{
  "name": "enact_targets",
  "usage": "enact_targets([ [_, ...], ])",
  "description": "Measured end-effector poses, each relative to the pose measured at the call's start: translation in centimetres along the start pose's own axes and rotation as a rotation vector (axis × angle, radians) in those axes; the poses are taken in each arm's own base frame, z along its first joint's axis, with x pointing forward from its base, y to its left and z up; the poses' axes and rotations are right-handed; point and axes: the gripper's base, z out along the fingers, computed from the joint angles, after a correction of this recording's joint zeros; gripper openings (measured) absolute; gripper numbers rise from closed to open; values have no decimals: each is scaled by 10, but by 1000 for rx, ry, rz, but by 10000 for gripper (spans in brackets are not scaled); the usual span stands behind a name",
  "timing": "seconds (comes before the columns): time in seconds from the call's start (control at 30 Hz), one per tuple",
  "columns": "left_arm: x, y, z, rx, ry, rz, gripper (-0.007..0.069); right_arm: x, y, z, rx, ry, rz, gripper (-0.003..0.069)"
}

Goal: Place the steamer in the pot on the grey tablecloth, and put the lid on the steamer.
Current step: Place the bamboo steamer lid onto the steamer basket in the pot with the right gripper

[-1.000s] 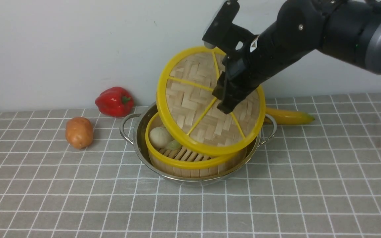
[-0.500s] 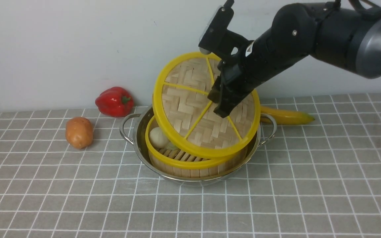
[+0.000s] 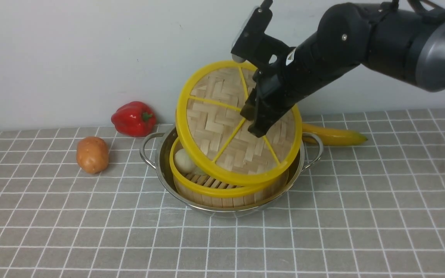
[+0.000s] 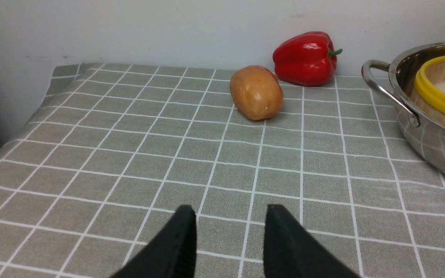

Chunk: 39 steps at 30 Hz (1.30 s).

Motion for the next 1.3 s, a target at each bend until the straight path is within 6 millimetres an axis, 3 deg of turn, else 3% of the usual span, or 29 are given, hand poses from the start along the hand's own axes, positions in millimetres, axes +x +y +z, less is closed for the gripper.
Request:
enact_targets([
  [0.27,0,0,0,0,0,0,243,1,2,3,-28,2,10,146],
  [0.57,0,0,0,0,0,0,243,11,3,28,-52,37,-47,146],
  [1.3,0,0,0,0,0,0,243,6,2,26,-54,9,-227,146],
])
